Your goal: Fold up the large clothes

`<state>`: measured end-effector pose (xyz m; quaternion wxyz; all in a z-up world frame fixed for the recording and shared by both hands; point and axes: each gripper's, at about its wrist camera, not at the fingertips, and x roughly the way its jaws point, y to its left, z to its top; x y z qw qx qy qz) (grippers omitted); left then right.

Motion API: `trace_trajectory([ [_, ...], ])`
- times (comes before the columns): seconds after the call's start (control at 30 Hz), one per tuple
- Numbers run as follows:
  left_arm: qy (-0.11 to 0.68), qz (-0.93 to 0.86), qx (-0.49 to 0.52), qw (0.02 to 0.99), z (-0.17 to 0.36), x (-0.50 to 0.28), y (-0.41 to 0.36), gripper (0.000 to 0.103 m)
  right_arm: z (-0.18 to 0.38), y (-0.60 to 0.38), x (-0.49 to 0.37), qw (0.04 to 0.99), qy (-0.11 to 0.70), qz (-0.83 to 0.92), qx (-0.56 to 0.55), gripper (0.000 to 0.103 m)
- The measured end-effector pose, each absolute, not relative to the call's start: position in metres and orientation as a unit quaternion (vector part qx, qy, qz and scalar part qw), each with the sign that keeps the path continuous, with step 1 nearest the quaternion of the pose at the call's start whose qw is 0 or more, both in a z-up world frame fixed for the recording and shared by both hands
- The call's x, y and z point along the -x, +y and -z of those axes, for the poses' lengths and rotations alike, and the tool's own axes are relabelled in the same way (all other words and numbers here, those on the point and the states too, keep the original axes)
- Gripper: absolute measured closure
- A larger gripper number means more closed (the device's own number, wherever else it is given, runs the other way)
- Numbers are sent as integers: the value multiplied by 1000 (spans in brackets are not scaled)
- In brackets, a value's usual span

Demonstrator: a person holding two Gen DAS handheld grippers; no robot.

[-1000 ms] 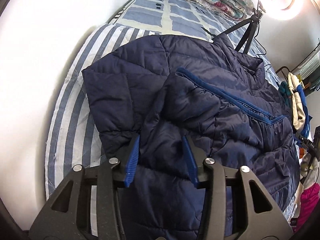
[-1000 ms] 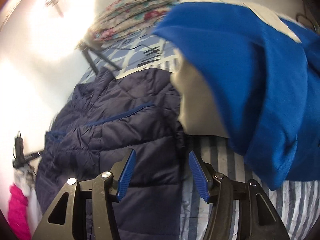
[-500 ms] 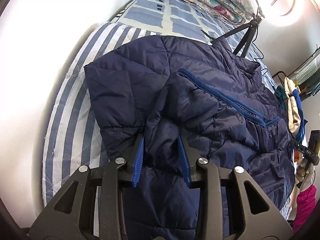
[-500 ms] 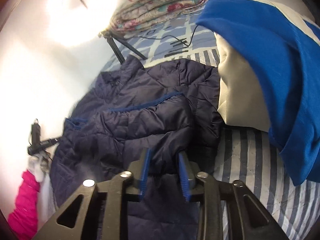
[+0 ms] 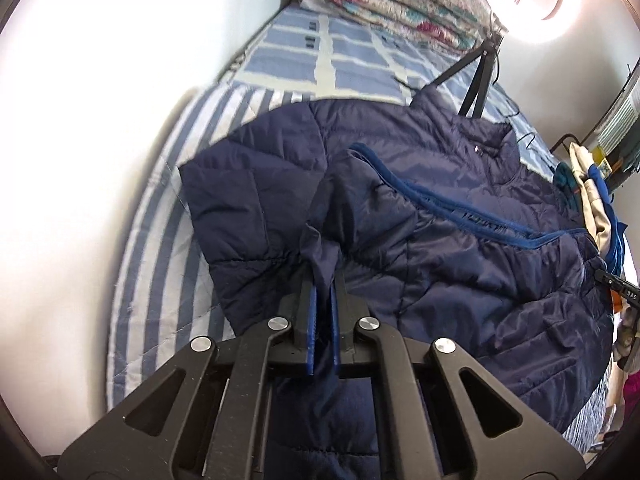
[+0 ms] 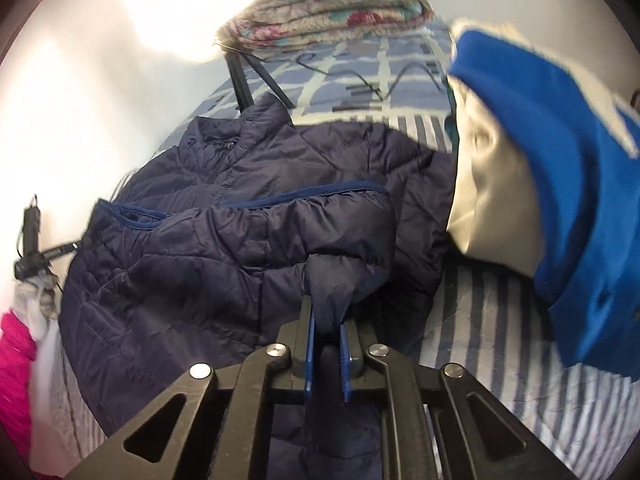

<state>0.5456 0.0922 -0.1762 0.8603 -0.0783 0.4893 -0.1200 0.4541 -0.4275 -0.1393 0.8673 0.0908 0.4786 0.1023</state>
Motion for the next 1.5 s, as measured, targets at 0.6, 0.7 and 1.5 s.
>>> trace_trajectory([
  [0.6, 422, 83, 66, 900, 110, -592, 87, 102, 78, -424, -496, 911, 408, -44, -37, 98],
  [0.7, 414, 75, 63, 905, 106, -610, 85, 102, 77, -421, -519, 914, 404, -35, -27, 98],
  [1.5, 456, 46, 57, 887, 183, -745, 49, 102, 133, -420, -633, 898, 437, 34, 34, 99],
])
